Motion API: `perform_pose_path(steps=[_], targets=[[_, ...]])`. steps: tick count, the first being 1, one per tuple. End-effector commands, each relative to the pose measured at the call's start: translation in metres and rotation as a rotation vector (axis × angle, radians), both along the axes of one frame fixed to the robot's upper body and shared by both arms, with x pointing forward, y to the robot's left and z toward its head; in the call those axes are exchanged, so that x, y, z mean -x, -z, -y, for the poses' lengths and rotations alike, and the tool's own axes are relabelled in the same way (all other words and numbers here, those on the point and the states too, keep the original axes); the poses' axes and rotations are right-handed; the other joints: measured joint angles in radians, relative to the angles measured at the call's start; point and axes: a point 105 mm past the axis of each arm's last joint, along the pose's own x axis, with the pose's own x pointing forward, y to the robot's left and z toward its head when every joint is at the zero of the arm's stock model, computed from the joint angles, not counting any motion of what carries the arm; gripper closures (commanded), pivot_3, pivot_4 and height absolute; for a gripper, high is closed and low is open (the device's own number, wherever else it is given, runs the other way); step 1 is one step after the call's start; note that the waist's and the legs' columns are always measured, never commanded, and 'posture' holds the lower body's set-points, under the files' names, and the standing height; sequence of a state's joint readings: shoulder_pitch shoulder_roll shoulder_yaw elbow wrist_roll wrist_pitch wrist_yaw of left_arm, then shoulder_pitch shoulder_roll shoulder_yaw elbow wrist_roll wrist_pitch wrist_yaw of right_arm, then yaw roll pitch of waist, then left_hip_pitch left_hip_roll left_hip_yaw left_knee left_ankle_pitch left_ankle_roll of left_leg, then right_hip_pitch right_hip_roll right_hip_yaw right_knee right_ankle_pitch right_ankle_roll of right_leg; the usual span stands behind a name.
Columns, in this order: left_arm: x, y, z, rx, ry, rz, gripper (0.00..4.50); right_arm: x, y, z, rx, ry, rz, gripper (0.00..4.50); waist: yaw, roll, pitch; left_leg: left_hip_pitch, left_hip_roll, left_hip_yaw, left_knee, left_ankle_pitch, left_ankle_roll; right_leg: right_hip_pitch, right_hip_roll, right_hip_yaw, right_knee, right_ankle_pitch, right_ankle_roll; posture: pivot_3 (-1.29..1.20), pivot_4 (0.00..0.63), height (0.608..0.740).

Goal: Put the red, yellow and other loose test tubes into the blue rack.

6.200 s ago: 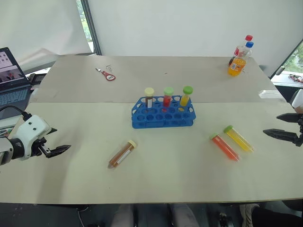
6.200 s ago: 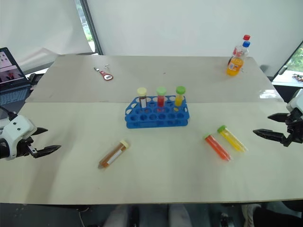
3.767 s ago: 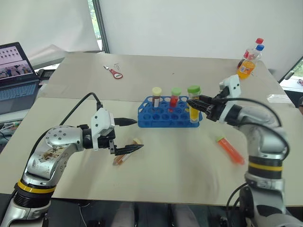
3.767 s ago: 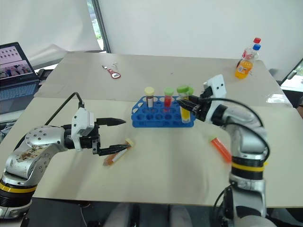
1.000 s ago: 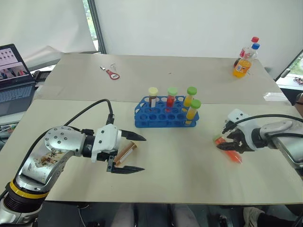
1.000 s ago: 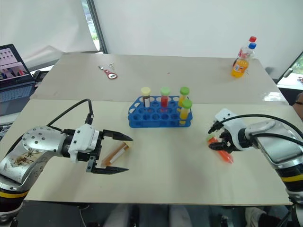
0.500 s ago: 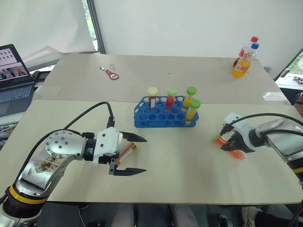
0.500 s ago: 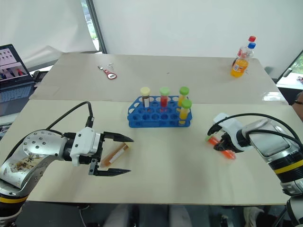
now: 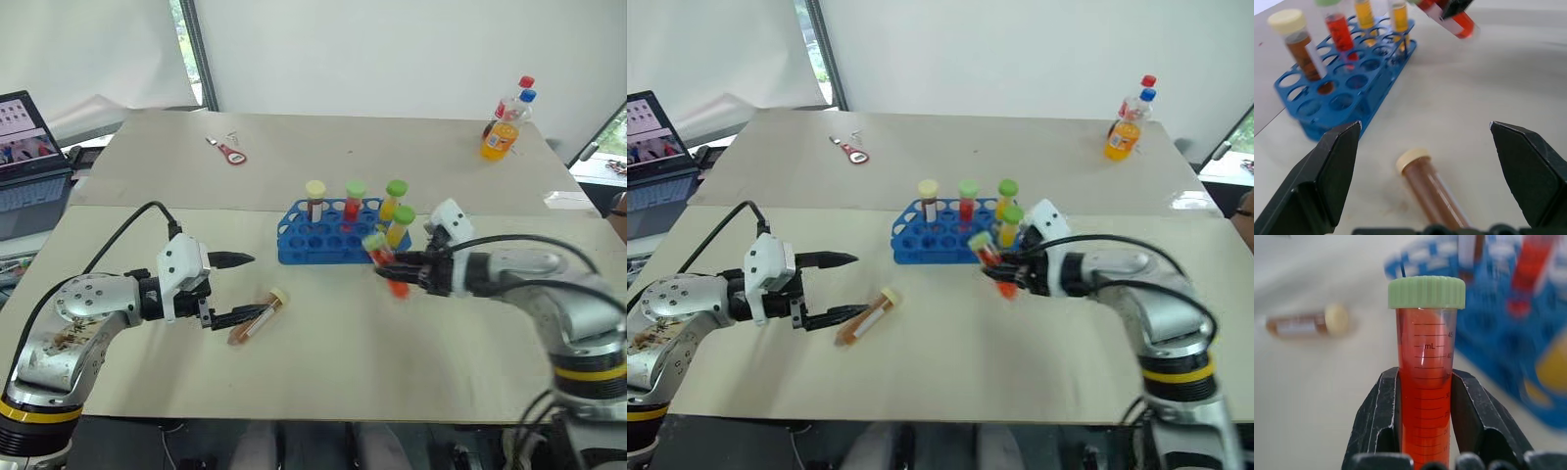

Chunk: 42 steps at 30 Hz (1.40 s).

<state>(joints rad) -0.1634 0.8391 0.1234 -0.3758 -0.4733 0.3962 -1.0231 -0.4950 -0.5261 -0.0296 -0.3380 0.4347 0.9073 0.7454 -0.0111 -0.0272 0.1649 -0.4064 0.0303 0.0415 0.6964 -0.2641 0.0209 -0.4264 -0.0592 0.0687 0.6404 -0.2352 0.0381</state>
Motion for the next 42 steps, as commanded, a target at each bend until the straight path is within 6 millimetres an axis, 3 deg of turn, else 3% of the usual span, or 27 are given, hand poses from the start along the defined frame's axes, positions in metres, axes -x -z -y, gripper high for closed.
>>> perform_pose_path(steps=[1, 11, 18, 29, 42], targets=[[-0.005, -0.011, 0.001, -0.017, -0.024, 0.084, 0.0, -0.018, -0.032, -0.002, -0.091, 0.121, 0.238, 3.5, 0.001, 0.0, 0.0, 0.0, 0.0, 0.0, 0.0, 0.0, 0.0, 0.0, 0.0, 0.0, 0.0, 0.0, 0.0, 0.0, 0.15, 0.733], [-0.006, -0.019, 0.016, 0.058, -0.008, 0.079, 0.0, -0.045, -0.03, -0.018, -0.203, 0.266, 0.411, 3.5, -0.006, 0.0, 0.0, 0.0, 0.0, 0.001, -0.001, 0.0, 0.0, -0.001, 0.0, 0.0, 0.002, 0.0, 0.0, 0.0, 0.15, 0.733], [-0.007, -0.019, 0.021, 0.053, 0.016, 0.079, 0.0, -0.057, -0.006, -0.029, -0.203, 0.332, 0.41, 3.5, -0.009, 0.0, 0.0, 0.001, 0.0, 0.001, -0.001, 0.0, -0.001, -0.001, 0.0, 0.0, 0.002, 0.0, -0.001, 0.0, 0.15, 0.733], [-0.008, -0.009, 0.014, 0.054, 0.009, 0.077, 0.0, -0.063, 0.01, -0.035, -0.188, 0.4, 0.433, 3.51, -0.01, 0.0, 0.0, 0.002, 0.0, 0.0, -0.001, 0.0, -0.001, -0.001, 0.0, 0.0, 0.003, 0.0, -0.001, 0.0, 0.15, 0.733], [-0.017, -0.012, 0.019, 0.136, -0.059, 0.061, 0.0, -0.058, 0.023, -0.024, -0.355, 0.542, 0.366, 3.51, -0.01, 0.0, 0.0, 0.002, 0.001, -0.001, -0.001, 0.001, -0.001, 0.0, 0.0, 0.0, 0.005, 0.001, -0.001, 0.0, 0.15, 0.733]])
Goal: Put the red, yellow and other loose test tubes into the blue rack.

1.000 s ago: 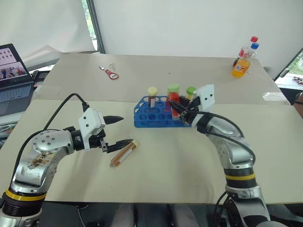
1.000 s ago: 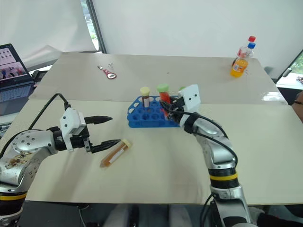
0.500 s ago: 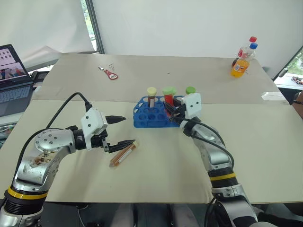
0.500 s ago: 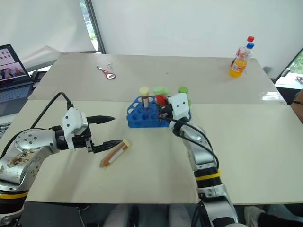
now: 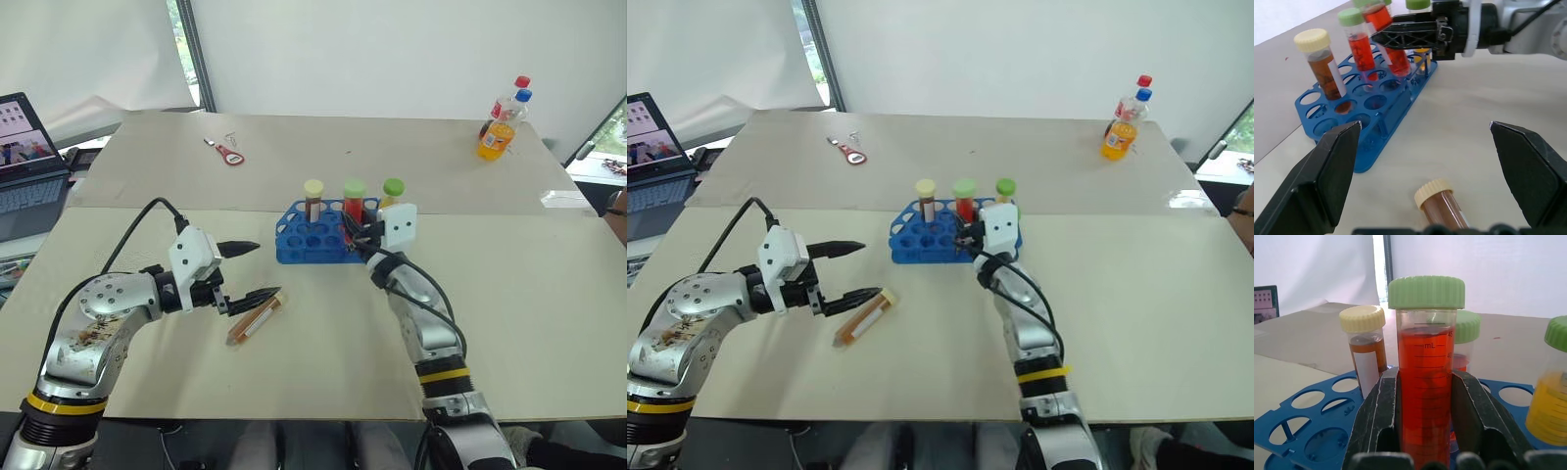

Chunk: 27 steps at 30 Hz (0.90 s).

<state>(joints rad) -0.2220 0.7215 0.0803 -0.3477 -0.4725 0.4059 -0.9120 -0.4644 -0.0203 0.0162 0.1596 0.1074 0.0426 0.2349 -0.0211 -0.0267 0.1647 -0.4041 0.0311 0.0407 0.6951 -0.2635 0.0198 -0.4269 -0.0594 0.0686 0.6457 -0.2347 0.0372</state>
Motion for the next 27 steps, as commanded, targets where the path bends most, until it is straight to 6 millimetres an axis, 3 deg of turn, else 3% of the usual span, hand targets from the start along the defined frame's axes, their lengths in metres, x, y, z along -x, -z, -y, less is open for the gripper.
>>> perform_pose_path(steps=[1, 8, 12, 14, 17, 23, 27], targets=[[-0.001, -0.009, 0.004, 0.005, -0.01, 0.03, 0.0, 0.004, -0.004, 0.008, -0.039, 0.027, 0.025, 2.48, 0.0, 0.0, 0.0, 0.0, 0.0, 0.0, 0.0, 0.0, 0.0, 0.0, 0.0, 0.0, 0.0, 0.0, 0.0, 0.0, 0.15, 0.733], [-0.008, -0.016, -0.001, -0.023, -0.055, 0.021, 0.0, 0.01, -0.001, 0.007, 0.052, 0.007, 0.03, 0.05, -0.005, 0.0, 0.0, 0.0, 0.0, 0.0, 0.0, 0.0, 0.0, 0.0, 0.0, 0.0, 0.0, 0.0, 0.0, 0.0, 0.15, 0.733], [-0.012, -0.02, -0.011, -0.124, -0.097, -0.026, 0.0, 0.03, -0.002, 0.022, 0.171, -0.039, 0.032, 0.02, 0.0, 0.0, 0.0, -0.001, -0.001, -0.001, -0.001, 0.0, 0.0, 0.0, 0.0, 0.0, 0.001, 0.0, 0.0, 0.0, 0.15, 0.733], [-0.014, -0.023, -0.018, -0.24, -0.136, -0.096, 0.0, 0.05, -0.013, 0.042, 0.235, -0.114, 0.018, 0.02, 0.007, 0.0, 0.001, -0.002, -0.001, -0.001, -0.001, 0.0, 0.0, 0.0, 0.0, 0.0, 0.0, 0.0, 0.0, 0.0, 0.15, 0.733], [-0.015, -0.029, -0.027, -0.313, -0.167, -0.172, 0.0, 0.07, -0.022, 0.052, 0.34, -0.214, -0.018, 0.02, 0.006, 0.0, 0.001, -0.002, -0.002, -0.002, 0.0, 0.0, 0.0, 0.001, 0.0, -0.001, -0.004, -0.001, 0.001, 0.0, 0.15, 0.733], [-0.008, -0.025, -0.013, -0.424, -0.178, -0.431, 0.0, 0.103, -0.028, 0.06, 0.578, -0.478, -0.153, 0.02, 0.006, -0.001, 0.001, 0.001, -0.001, 0.001, 0.0, 0.0, 0.0, 0.004, 0.003, -0.001, -0.005, -0.001, 0.001, 0.0, 0.15, 0.733], [-0.002, -0.012, 0.0, -0.486, -0.142, -0.525, 0.0, 0.12, -0.028, 0.057, 0.626, -0.579, -0.252, 0.02, 0.003, -0.002, 0.001, -0.001, 0.0, 0.002, 0.0, 0.0, 0.0, 0.002, 0.004, 0.0, -0.004, -0.002, 0.0, 0.0, 0.15, 0.733]])
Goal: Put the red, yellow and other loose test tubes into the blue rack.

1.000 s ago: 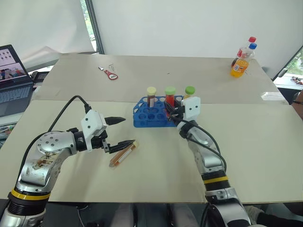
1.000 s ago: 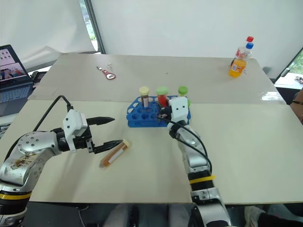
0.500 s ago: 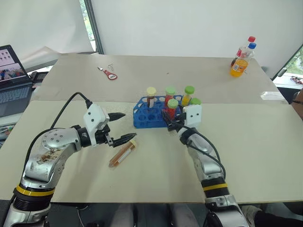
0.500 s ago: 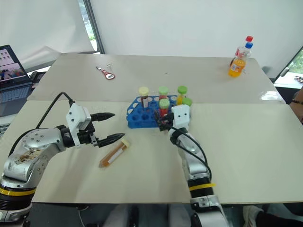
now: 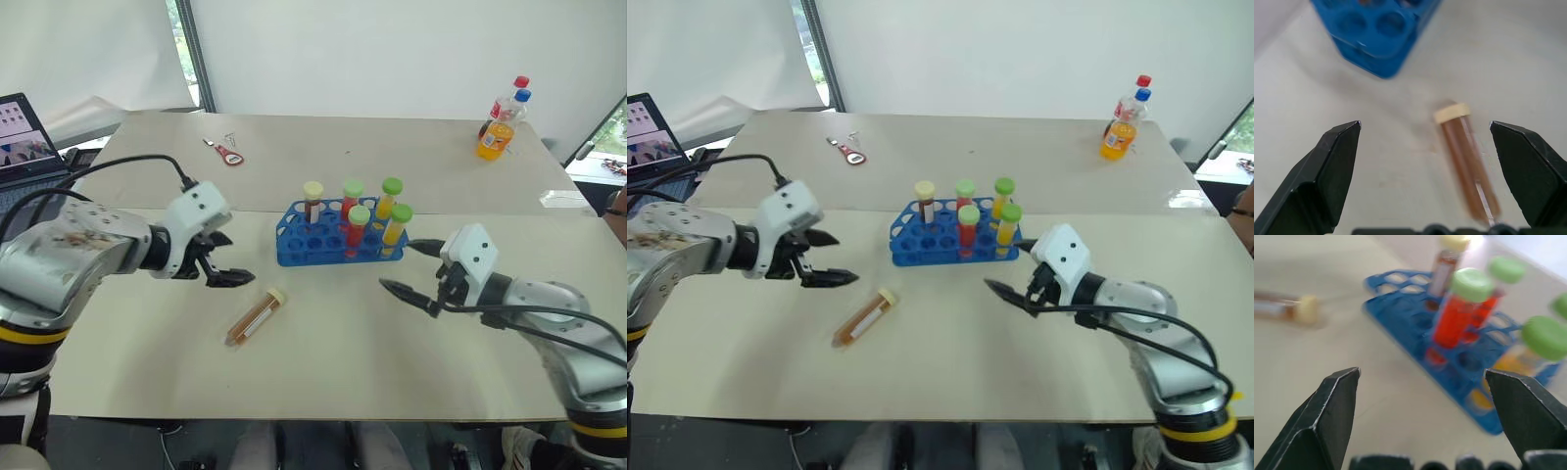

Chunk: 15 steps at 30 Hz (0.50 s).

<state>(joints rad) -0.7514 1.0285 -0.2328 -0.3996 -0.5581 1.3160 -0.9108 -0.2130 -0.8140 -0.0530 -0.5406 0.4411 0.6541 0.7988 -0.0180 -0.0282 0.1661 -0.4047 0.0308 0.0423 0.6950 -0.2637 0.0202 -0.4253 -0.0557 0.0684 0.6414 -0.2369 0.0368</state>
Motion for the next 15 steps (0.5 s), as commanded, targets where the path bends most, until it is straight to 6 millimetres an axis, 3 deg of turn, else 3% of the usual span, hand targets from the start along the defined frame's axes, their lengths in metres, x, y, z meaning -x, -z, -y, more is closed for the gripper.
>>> perform_pose_path(steps=[1, 15], targets=[[0.005, 0.005, 0.01, -0.031, 0.021, -0.052, 0.0, 0.016, -0.011, -0.009, 0.019, -0.087, -0.035, 0.02, 0.001, 0.0, 0.0, 0.0, 0.0, 0.0, 0.0, 0.0, 0.0, 0.0, 0.0, 0.0, 0.0, 0.0, 0.0, 0.0, 0.15, 0.733], [-0.014, 0.051, 0.028, -0.096, -0.031, -0.073, 0.0, 0.042, -0.008, -0.017, 0.047, -0.123, -0.137, 0.02, 0.014, -0.003, 0.001, -0.002, -0.001, -0.004, 0.003, 0.0, 0.0, 0.0, -0.001, 0.0, 0.0, 0.0, 0.0, 0.0, 0.15, 0.733]])
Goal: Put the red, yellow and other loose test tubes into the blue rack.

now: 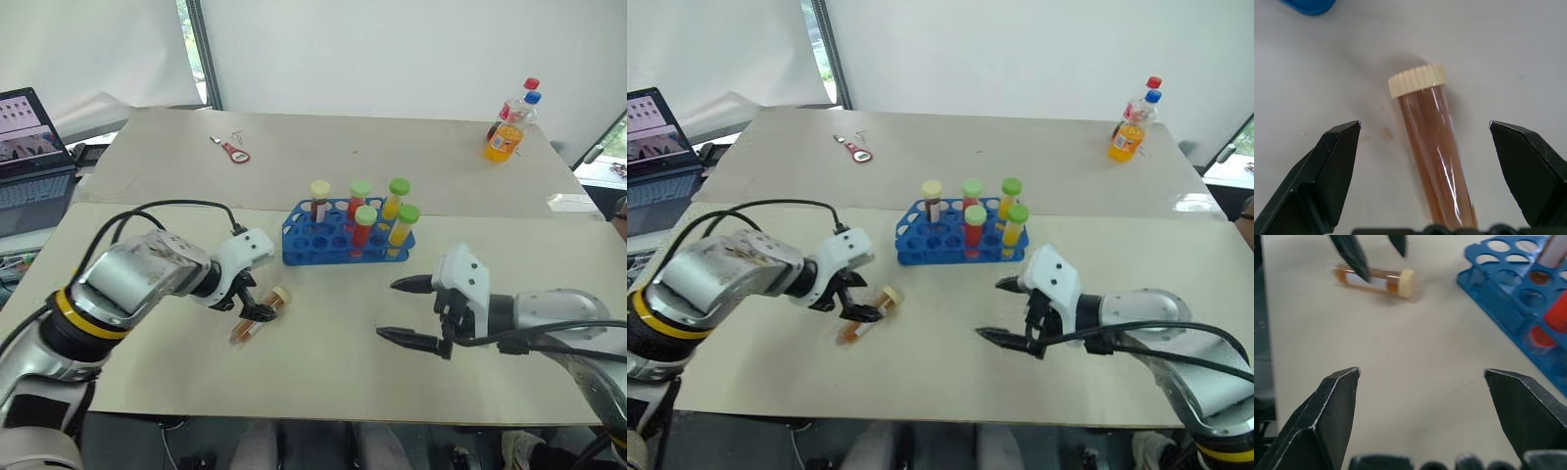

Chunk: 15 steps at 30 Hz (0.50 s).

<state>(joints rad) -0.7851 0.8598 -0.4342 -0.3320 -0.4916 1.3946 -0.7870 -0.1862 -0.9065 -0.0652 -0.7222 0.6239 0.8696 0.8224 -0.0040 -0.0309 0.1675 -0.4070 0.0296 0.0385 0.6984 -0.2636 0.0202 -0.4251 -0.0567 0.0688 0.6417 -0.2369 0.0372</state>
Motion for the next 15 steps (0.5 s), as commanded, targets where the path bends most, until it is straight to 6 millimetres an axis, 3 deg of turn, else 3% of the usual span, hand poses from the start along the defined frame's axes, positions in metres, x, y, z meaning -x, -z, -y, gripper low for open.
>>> perform_pose_path(steps=[1, 6, 9, 15], targets=[[-0.007, 0.004, 0.003, -0.016, -0.002, 0.047, 0.0, 0.004, -0.013, 0.0, 0.006, 0.002, 0.037, 0.02, 0.0, 0.0, 0.0, 0.0, 0.0, -0.001, 0.0, 0.0, 0.0, 0.0, 0.0, 0.0, 0.0, 0.0, 0.0, 0.0, 0.15, 0.733], [-0.004, 0.019, 0.003, -0.041, 0.024, 0.033, 0.0, 0.005, -0.023, 0.001, -0.017, 0.005, 0.029, 0.02, 0.0, 0.0, 0.0, 0.0, 0.0, -0.002, 0.0, 0.0, 0.0, 0.0, 0.0, 0.0, 0.0, 0.0, 0.0, 0.0, 0.15, 0.733], [-0.005, 0.025, 0.002, -0.048, 0.034, 0.035, 0.85, 0.006, -0.029, -0.001, -0.037, 0.003, 0.028, 0.0, 0.0, 0.0, 0.0, 0.001, 0.0, -0.002, 0.0, 0.0, 0.0, 0.001, 0.0, 0.0, 0.001, 0.0, 0.0, 0.0, 0.15, 0.733], [-0.009, 0.023, 0.001, -0.042, 0.064, 0.085, 3.54, 0.009, -0.039, -0.006, -0.076, -0.014, 0.032, 0.0, 0.005, 0.0, 0.0, 0.001, 0.0, -0.002, 0.0, 0.0, 0.0, 0.001, 0.0, 0.0, 0.0, 0.0, 0.0, 0.0, 0.15, 0.733]])
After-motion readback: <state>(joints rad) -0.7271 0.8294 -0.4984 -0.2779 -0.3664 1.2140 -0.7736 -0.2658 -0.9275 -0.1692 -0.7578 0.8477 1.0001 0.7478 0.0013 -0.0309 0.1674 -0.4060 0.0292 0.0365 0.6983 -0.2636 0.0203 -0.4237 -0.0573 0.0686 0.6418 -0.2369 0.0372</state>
